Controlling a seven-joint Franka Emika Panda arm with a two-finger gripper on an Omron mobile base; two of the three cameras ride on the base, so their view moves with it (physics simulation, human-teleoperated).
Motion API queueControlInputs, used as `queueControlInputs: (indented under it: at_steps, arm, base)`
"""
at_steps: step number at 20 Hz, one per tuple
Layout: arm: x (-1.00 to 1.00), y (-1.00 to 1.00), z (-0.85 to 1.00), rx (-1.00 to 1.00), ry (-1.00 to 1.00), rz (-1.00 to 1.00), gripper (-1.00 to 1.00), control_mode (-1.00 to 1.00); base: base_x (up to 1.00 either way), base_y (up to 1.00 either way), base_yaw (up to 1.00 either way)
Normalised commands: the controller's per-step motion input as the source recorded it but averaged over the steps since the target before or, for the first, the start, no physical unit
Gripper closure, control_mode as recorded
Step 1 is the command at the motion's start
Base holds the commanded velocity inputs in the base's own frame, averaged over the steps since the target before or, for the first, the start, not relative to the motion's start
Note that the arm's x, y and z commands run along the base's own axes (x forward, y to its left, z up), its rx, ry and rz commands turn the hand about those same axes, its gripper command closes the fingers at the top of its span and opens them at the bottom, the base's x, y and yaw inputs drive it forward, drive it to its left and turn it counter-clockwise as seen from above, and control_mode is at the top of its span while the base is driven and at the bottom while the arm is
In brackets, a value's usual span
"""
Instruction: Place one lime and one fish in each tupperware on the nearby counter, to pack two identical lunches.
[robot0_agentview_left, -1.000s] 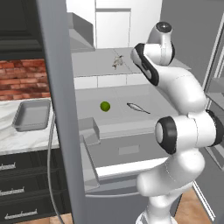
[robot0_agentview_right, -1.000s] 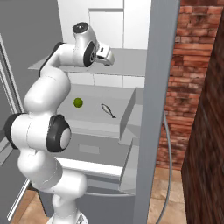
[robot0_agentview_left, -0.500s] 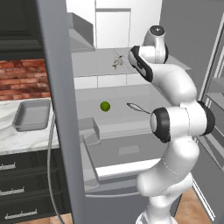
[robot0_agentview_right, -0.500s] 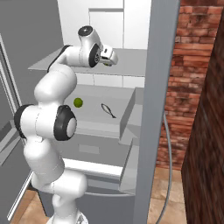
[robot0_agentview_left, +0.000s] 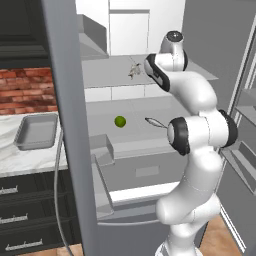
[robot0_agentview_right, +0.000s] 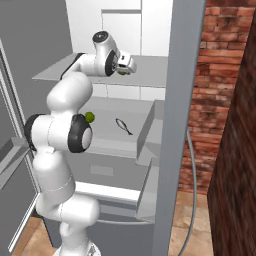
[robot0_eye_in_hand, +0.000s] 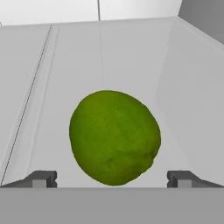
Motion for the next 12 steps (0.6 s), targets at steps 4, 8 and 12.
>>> queueControlInputs:
  at_steps: [4,8,12]
  arm:
    - [0.47,0.0,-0.09,0.0,0.0,0.0,-1.0,-1.0]
    - [0.49,0.0,-0.09,0.0,0.0,0.0,-1.0,-1.0]
    - [0.17,0.0,-0.02,0.0,0.0,0.0,1.0,-1.0]
  base:
    - [0.0,0.0,0.0]
    - [0.0,0.0,0.0]
    - [0.0,0.0,0.0]
